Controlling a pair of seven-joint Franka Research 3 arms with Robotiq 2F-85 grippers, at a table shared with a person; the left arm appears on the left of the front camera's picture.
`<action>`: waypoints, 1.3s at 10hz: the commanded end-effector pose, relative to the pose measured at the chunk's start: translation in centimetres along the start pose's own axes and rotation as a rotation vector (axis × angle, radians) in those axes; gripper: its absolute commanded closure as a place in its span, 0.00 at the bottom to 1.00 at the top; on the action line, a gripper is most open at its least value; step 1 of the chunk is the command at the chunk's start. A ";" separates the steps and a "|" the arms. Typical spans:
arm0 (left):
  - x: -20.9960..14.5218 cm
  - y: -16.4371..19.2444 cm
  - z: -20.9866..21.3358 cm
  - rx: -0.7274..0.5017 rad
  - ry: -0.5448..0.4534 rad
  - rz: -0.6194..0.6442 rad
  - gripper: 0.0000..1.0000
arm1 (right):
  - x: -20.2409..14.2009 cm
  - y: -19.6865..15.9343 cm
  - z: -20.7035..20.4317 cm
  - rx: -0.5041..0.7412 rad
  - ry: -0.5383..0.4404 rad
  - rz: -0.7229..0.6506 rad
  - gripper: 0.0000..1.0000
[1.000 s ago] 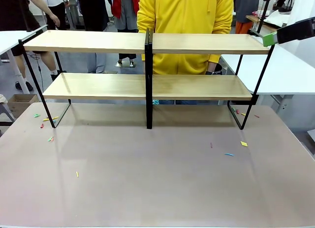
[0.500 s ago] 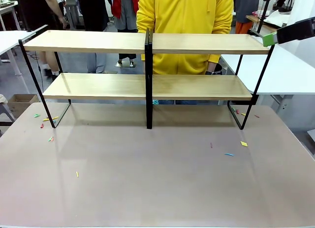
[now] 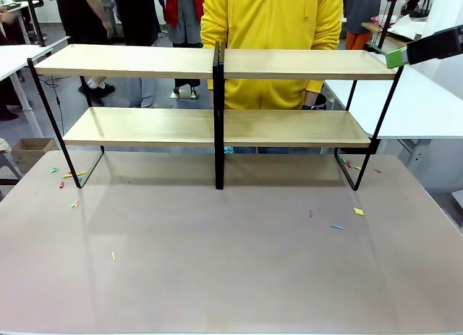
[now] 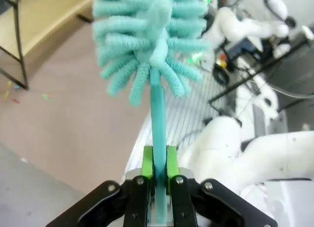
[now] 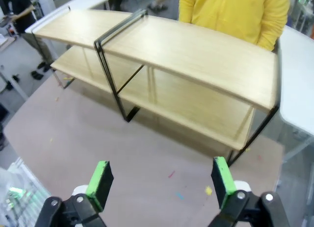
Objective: Clean the shelves.
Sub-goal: Place the Duster on the table.
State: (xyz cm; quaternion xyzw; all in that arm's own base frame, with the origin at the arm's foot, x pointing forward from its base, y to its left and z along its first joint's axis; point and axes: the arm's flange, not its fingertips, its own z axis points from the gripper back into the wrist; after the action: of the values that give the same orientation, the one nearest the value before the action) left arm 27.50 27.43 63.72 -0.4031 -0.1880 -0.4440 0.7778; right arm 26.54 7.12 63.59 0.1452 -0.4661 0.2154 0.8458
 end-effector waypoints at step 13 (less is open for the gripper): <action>8.4 12.9 -28.0 -0.504 0.650 0.225 0.88 | -19.5 -12.3 -14.8 0.670 0.624 -1.078 0.00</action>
State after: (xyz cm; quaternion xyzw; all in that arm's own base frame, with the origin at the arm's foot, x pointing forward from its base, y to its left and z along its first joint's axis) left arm 41.02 3.87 46.50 -0.4337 0.2286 -0.4968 0.7161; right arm 34.18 -1.72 37.64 0.5245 0.0396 -0.0767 0.8470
